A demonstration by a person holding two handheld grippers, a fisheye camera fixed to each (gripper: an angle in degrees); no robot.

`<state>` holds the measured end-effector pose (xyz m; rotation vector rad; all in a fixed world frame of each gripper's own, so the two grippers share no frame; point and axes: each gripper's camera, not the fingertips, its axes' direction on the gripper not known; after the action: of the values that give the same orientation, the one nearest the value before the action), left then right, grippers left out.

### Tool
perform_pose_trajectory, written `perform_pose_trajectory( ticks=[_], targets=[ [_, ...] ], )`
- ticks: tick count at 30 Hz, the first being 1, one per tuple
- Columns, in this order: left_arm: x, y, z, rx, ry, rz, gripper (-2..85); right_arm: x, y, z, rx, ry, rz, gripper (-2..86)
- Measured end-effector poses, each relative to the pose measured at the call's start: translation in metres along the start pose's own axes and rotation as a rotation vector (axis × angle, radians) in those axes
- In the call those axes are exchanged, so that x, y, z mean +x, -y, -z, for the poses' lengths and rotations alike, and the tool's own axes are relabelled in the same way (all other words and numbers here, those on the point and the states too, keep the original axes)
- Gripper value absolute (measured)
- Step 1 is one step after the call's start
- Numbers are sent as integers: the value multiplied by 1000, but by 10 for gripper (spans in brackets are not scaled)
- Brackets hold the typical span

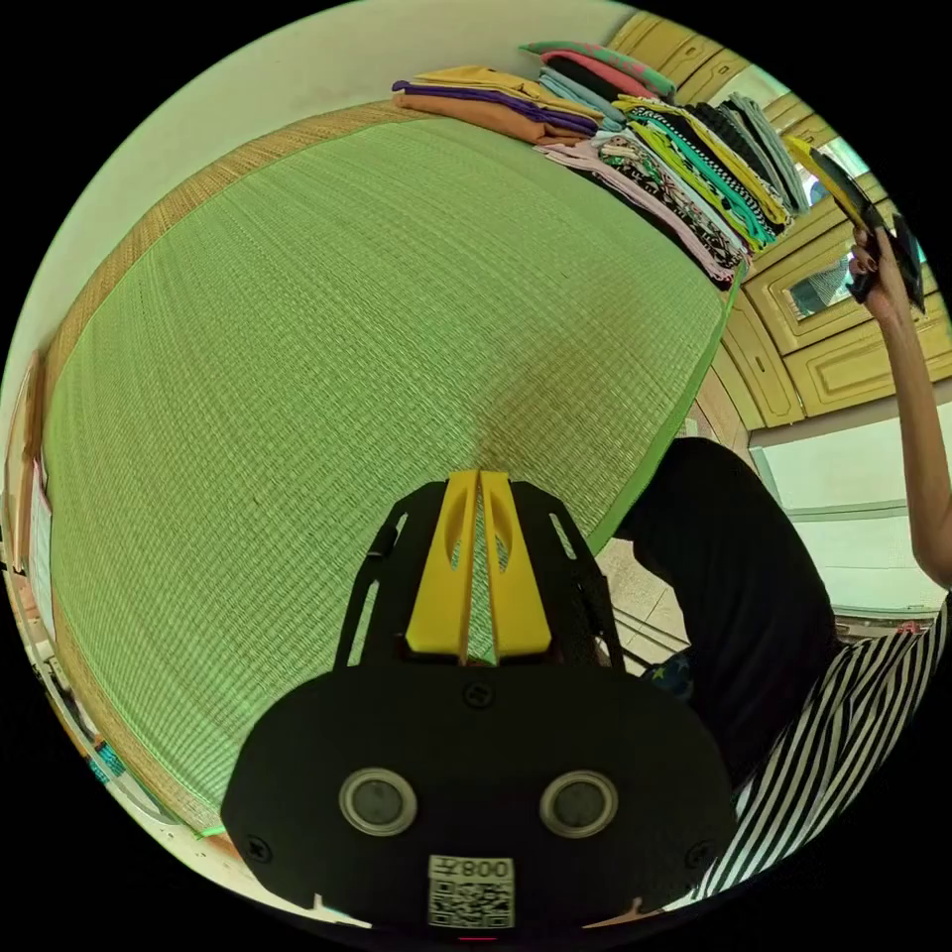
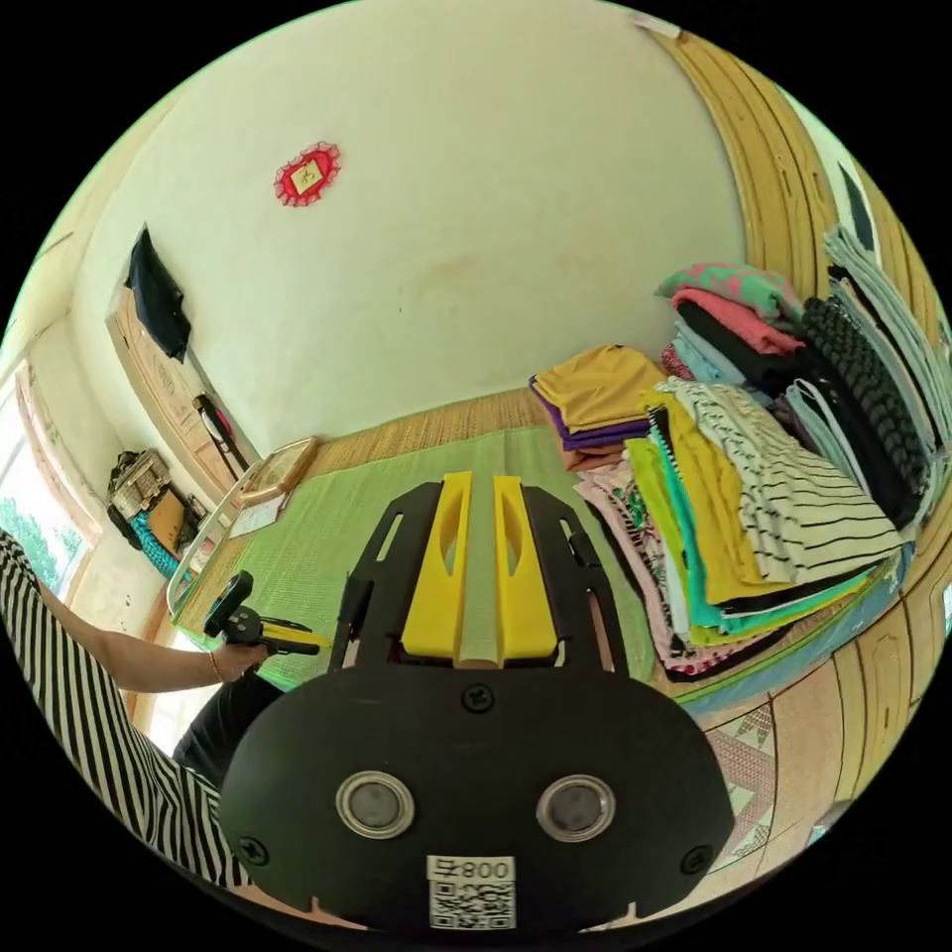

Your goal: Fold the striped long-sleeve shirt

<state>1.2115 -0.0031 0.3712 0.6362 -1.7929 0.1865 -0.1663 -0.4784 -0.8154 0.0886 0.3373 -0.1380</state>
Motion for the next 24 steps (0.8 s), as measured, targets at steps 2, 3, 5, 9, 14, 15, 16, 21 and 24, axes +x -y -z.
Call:
perform_pose_trajectory(
  ticks=[2, 3, 5, 9, 14, 15, 16, 21, 24],
  targets=[
    [6, -9, 4, 6, -5, -17, 3, 33, 17, 22, 38, -82, -28, 38],
    [8, -15, 6, 6, -12, -25, 3, 41, 22, 26, 44, -98, -32, 41],
    [9, -22, 10, 0, -38, -7, 4, 77, 44, 30, 55, -174, -81, 54],
    [10, -34, 16, -47, -91, 44, 4, 132, 87, 10, -13, -199, -144, 76],
    [23, -52, 23, -75, -63, 56, 4, 191, 143, -33, -75, -231, -218, 95],
    [28, -58, 25, -72, -45, 60, 4, 197, 148, -38, -78, -233, -225, 97],
    [30, -61, 26, -69, -34, 61, 4, 208, 156, -48, -99, -244, -243, 98],
    [47, -90, 32, -41, 48, 95, 4, 249, 170, -90, -235, -258, -299, 97],
    [49, -104, 35, -39, 68, 112, 4, 267, 168, -103, -284, -245, -339, 90]
  ],
)
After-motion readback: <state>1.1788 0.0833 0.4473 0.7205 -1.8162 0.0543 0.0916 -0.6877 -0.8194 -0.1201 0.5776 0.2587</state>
